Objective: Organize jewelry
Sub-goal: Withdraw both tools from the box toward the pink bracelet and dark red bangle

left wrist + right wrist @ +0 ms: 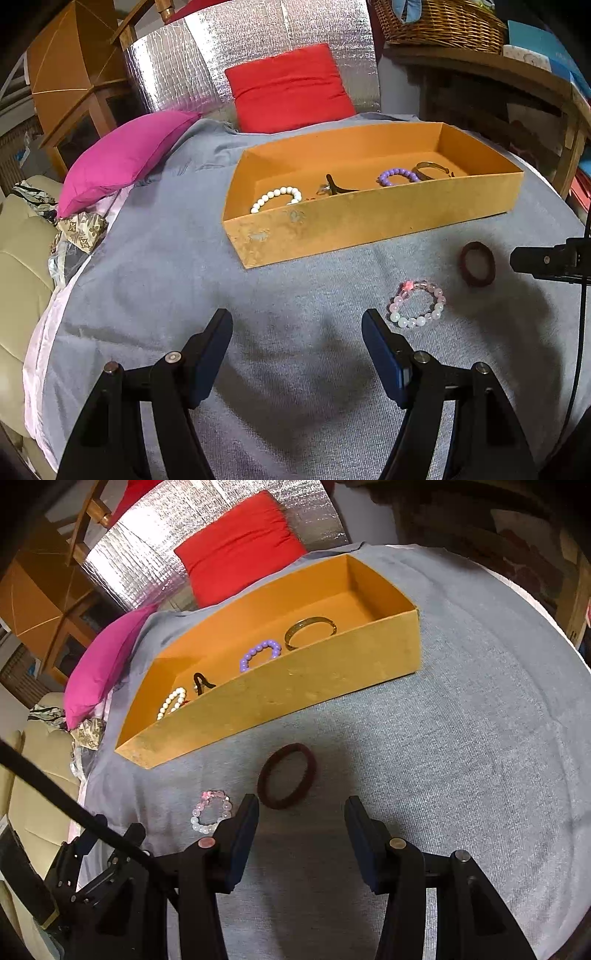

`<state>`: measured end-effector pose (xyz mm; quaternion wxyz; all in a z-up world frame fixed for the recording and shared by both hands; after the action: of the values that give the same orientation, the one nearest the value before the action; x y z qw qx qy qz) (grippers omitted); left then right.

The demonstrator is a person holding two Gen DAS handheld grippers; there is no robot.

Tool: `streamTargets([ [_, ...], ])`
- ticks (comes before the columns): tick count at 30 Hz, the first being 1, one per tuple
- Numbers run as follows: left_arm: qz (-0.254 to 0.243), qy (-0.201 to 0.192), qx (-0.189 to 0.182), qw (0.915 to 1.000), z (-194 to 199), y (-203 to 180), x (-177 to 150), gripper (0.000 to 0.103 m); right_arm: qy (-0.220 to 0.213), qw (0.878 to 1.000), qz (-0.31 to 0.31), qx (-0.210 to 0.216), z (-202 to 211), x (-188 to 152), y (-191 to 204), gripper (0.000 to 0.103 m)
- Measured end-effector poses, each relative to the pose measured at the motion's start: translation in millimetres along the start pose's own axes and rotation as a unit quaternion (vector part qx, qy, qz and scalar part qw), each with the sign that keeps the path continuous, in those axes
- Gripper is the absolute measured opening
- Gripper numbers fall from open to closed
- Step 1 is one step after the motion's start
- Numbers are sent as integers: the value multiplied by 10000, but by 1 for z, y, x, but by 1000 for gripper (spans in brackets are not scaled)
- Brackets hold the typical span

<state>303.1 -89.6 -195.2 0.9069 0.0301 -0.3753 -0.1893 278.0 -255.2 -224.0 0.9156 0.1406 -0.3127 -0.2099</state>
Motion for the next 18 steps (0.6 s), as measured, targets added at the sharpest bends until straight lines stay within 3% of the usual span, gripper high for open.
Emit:
streamTargets([
  [18, -32, 3, 0, 10000, 0, 0, -1, 73, 24, 10000, 34, 3, -2, -2, 3, 51],
])
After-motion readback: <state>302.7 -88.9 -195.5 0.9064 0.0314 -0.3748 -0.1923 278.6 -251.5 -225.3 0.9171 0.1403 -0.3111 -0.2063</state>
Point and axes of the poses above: each gripper's, at about its wrist camera, not at the fingertips, and z roughly against the way its jaws point, y to its left, x to its top, the point moved 10 cm from there along -z, roughly the way its jaws point
